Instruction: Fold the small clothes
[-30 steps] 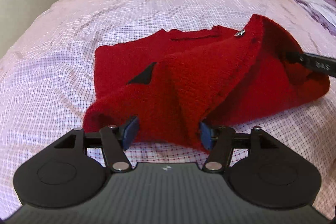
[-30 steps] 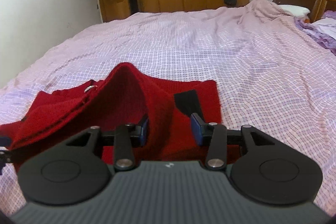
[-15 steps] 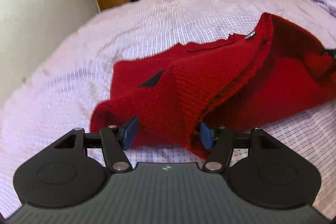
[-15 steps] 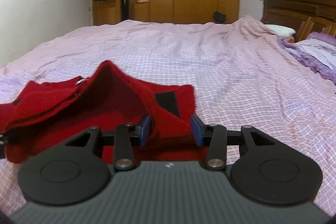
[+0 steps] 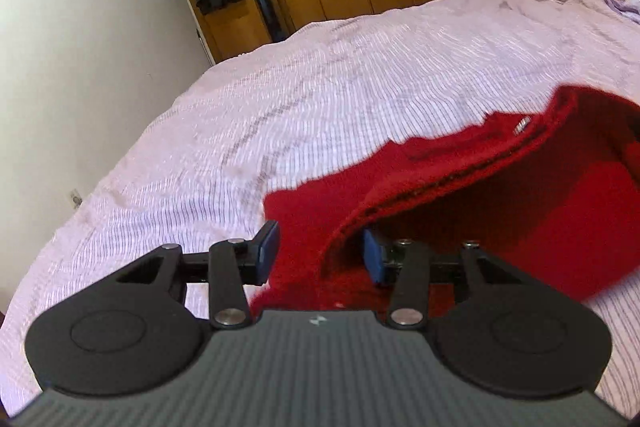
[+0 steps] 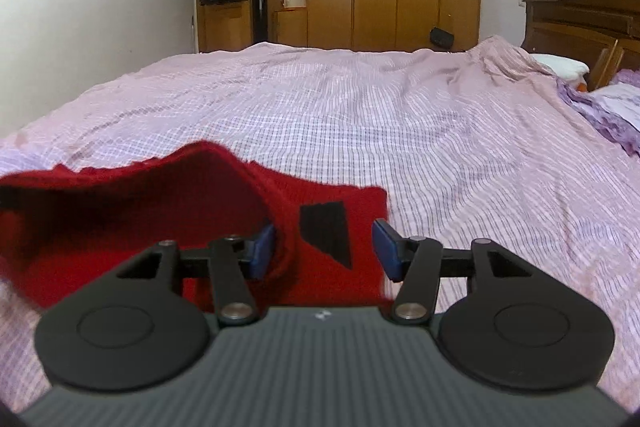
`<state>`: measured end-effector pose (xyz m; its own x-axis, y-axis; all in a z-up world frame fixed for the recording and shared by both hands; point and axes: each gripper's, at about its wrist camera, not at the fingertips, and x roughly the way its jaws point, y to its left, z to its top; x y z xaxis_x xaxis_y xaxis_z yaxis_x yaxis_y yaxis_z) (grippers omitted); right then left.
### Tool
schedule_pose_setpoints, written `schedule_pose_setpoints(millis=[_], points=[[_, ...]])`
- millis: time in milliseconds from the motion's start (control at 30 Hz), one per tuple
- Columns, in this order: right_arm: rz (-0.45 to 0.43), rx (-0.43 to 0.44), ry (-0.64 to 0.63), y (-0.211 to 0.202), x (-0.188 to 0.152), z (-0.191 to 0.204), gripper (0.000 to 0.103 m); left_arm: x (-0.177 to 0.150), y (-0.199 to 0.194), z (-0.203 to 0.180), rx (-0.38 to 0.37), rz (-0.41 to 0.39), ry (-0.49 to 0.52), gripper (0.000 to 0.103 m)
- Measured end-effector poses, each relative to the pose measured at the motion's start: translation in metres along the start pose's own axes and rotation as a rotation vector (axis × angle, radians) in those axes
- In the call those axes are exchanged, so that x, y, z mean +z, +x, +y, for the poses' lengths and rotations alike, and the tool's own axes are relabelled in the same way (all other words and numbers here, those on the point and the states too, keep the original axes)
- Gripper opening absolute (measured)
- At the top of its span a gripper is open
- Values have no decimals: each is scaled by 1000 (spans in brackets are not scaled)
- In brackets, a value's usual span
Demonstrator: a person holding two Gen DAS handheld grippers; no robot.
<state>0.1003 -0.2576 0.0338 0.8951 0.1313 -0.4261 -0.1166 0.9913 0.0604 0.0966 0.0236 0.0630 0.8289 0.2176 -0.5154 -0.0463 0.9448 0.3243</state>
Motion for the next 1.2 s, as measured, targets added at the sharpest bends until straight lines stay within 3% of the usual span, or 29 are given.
schedule_pose_setpoints(millis=[167,300,567,767,1000,1200], points=[[-1,11,21,20,14,-8,55,22,32,21,-46,69,-72,53],[16,50,58,32,28,-17,55,35,54,34,-65,105,-116,60],[60,79,115,30,50,-41,55,60,90,55,-134,194,-208,65],[68,131,156,14,51,-50,55,74,81,58,-165,189,-209,66],[111,220,34,-1,39,-28,56,84,64,67,-194,185,-226,68],[153,220,-32,0,26,-19,56,77,41,73,-222,161,-227,69]])
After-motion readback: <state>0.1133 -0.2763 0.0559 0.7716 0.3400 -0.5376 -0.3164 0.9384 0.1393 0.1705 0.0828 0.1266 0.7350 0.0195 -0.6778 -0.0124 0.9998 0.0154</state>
